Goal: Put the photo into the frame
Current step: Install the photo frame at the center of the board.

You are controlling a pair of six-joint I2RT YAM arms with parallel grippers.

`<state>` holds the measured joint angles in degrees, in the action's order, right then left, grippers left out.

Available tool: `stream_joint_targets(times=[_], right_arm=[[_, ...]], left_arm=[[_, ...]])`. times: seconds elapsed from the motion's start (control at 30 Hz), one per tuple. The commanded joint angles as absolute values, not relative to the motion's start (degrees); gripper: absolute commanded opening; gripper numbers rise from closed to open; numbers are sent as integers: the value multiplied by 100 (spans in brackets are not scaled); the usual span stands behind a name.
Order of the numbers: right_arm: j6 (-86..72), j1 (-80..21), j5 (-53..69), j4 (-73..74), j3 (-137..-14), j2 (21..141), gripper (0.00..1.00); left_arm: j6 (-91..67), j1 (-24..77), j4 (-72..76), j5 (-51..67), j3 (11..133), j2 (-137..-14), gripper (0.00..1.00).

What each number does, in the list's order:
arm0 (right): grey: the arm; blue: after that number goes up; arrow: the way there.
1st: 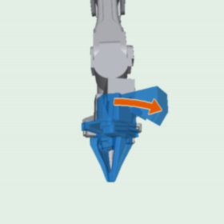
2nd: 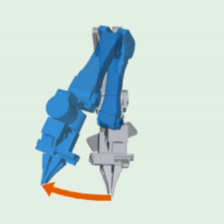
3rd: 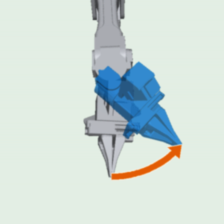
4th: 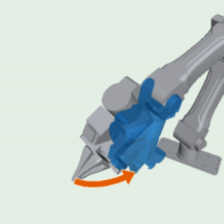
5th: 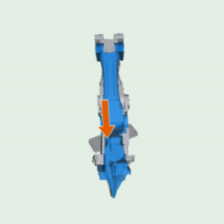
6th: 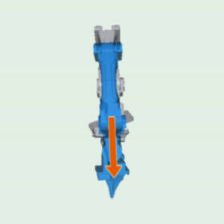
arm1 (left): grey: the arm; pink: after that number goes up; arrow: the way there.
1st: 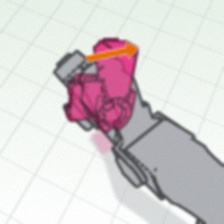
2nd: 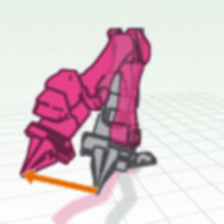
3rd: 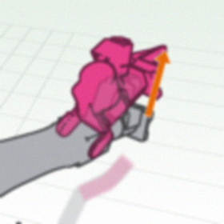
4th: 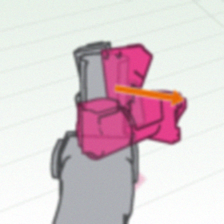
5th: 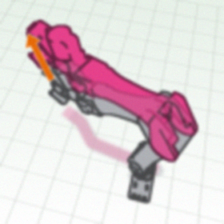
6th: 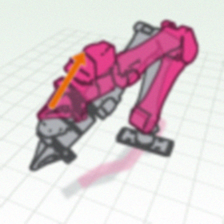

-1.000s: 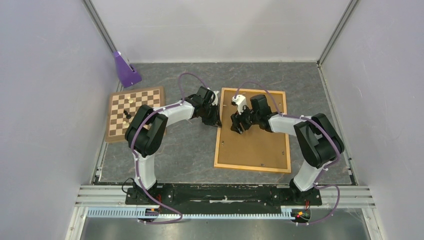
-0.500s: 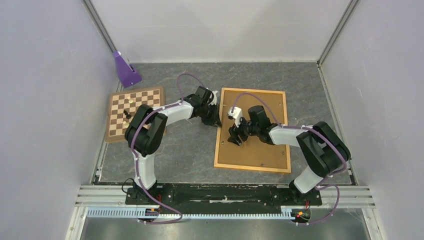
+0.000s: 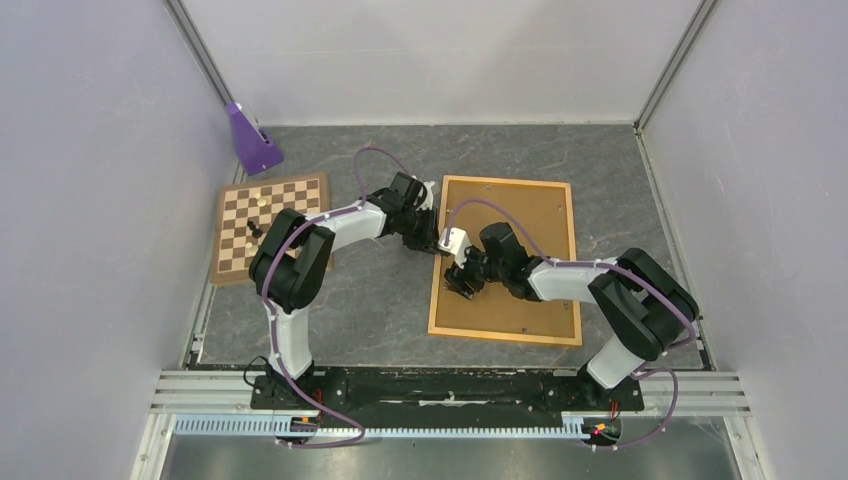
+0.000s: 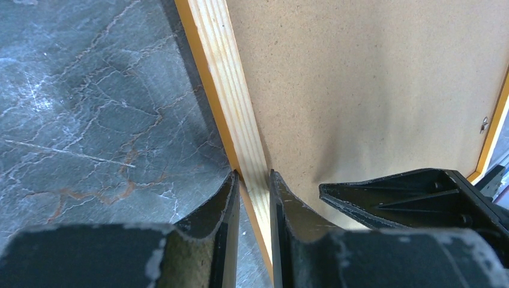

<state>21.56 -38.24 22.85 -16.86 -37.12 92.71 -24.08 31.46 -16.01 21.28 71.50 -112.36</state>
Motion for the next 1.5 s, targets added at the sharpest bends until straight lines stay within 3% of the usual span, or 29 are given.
stream_joint_targets(times=[0.0,1.47], right_arm=[[2300,-3902,1732,-1697,-3680,9353,59],[2620,-4313,1983,-1593,-3674,9463,57]], left_arm=[[-2391,3112,-1573,2293,7067,-11191,2],[-2413,3111,-1600,2382,7093,-11286,2]])
